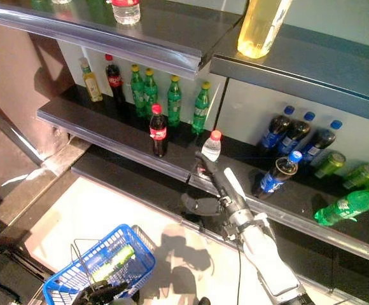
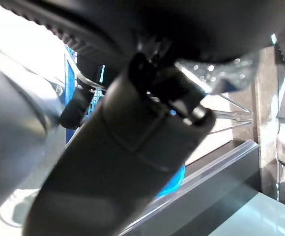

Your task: Pick up the drink and place into the basket.

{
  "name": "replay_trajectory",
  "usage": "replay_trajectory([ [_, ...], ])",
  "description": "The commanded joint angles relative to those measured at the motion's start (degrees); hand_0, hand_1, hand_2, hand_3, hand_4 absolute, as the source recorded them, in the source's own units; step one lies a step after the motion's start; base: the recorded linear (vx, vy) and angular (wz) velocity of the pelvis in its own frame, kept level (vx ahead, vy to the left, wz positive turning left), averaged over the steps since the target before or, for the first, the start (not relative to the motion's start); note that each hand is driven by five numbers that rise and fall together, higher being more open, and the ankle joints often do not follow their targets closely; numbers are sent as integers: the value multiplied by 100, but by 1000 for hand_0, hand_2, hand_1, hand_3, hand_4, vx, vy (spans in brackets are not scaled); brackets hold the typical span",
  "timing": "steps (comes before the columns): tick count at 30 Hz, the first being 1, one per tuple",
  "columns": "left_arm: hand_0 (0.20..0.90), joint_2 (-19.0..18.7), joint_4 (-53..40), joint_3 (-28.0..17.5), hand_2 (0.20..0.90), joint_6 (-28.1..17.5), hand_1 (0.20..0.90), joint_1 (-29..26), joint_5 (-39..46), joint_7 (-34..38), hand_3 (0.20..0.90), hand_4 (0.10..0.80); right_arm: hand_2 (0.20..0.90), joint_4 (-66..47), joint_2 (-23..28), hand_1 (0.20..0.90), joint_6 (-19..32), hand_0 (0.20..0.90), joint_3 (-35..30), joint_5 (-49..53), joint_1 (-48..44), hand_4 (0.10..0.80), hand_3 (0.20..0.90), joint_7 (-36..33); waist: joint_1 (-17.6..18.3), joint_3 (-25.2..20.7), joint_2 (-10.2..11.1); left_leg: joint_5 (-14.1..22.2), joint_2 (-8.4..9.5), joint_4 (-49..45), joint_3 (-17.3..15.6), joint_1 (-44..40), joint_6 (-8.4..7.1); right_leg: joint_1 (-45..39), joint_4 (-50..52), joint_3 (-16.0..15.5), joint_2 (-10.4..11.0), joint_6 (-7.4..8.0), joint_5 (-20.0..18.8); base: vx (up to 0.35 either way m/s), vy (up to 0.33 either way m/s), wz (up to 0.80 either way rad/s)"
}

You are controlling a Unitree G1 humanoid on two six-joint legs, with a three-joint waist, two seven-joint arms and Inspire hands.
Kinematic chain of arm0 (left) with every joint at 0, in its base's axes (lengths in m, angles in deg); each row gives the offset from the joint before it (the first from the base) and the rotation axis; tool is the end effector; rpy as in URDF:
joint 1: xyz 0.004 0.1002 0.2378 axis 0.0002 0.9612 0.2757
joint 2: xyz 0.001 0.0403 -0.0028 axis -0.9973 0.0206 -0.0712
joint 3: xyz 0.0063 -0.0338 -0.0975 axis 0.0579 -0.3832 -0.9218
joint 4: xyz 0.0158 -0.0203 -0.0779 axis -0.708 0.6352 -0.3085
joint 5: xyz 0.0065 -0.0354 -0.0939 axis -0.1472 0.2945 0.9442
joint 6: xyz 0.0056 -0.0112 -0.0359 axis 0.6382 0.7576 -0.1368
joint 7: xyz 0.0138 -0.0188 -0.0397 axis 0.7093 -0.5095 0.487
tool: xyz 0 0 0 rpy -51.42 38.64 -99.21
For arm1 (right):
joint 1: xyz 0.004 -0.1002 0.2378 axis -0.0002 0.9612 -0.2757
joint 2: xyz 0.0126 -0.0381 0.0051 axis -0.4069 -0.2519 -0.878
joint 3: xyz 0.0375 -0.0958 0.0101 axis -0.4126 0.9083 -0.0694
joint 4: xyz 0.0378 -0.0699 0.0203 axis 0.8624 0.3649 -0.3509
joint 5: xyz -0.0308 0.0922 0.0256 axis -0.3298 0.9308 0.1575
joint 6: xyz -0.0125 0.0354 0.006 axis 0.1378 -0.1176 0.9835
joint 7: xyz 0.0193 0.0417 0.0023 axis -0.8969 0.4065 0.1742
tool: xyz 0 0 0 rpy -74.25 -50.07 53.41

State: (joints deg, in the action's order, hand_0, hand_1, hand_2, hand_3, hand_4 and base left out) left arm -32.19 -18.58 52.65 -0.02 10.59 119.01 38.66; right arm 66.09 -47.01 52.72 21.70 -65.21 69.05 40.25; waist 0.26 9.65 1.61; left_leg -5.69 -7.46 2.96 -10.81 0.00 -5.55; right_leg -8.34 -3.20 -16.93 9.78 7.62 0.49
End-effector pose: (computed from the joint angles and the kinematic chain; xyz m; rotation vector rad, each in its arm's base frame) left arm 0.0577 0.2068 -0.1163 -0.2445 0.9804 0.4630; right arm 0.1865 -0.1934 0.0735 -0.3357 -0.1870 0.1730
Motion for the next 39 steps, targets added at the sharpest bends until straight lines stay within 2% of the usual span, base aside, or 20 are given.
replay_trajectory([
  [1, 300, -99, -217, 63, 300, -264, 300, 221, -27, 37, 200, 100, 900, -849, 84, 900, 818, 900, -588, 51, -370, 800, 900, -868, -53, -134, -66, 487, -364, -589, -282, -164, -57, 523, 633, 95, 314, 139, -38, 13, 51, -6],
  [5, 300, -91, -321, 109, 300, -244, 300, 198, -9, 13, 200, 100, 900, -872, -5, 900, 808, 900, -569, 29, -355, 800, 900, -1355, -32, -88, -106, 536, -355, -718, -306, -131, -34, 565, 767, 112, 326, 122, 20, 20, 43, -8],
  [9, 300, -44, -379, 305, 300, -204, 300, 183, 37, 72, 200, 100, 900, -871, -150, 900, 1034, 900, -513, -365, -475, 800, 900, -2415, -70, 44, -152, 617, -347, -991, -282, -5, -18, 637, 987, 71, 343, 77, 112, 14, 17, -1],
  [11, 300, -9, -415, 368, 300, -184, 300, 210, -1, 101, 200, 100, 900, -907, -205, 900, 1013, 900, -501, -397, -513, 800, 900, -2631, -82, 79, -170, 639, -358, -1069, -279, 30, -21, 663, 1042, 61, 350, 62, 132, 22, 15, 6],
  [19, 300, 29, -569, 602, 300, -201, 300, 238, 147, 149, 200, 100, 900, -727, -76, 900, 759, 900, -268, -491, -720, 800, 900, -3027, -118, 314, -235, 707, -418, -1534, -192, 313, -70, 813, 1306, 99, 315, -53, 240, 36, 10, 2],
  [25, 300, -88, -670, 873, 300, -221, 300, -80, 320, 47, 200, 100, 900, -282, -108, 900, 645, 900, -126, -335, -1630, 800, 900, -3546, -202, 818, -297, 636, -433, -1883, 9, 805, -135, 1181, 1642, 48, 327, -173, 302, -31, 10, 6],
  [31, 300, -187, -825, 1133, 300, -320, 300, -450, 598, 25, 200, 100, 900, 134, -263, 900, 379, 900, 29, -434, -2795, 800, 900, -4079, -300, 1367, -415, 474, -335, -2123, 266, 1364, -134, 1717, 1962, 77, 372, -243, 262, -92, 31, 4],
  [34, 300, -193, -842, 1182, 300, -339, 300, -472, 621, 50, 200, 100, 900, 181, -281, 900, 360, 900, 33, -461, -2936, 800, 900, -4205, -318, 1453, -442, 426, -306, -2181, 318, 1462, -138, 1783, 2007, 91, 377, -256, 253, -6, 22, 5],
  [39, 300, -208, -965, 1212, 300, -310, 300, -540, 676, -10, 200, 100, 900, 439, -276, 900, 219, 900, -5, -448, -3525, 800, 900, -4243, -386, 1723, -596, 267, -157, -2332, 457, 1779, -118, 2013, 2145, 143, 419, -308, 238, -8, 62, 7],
])
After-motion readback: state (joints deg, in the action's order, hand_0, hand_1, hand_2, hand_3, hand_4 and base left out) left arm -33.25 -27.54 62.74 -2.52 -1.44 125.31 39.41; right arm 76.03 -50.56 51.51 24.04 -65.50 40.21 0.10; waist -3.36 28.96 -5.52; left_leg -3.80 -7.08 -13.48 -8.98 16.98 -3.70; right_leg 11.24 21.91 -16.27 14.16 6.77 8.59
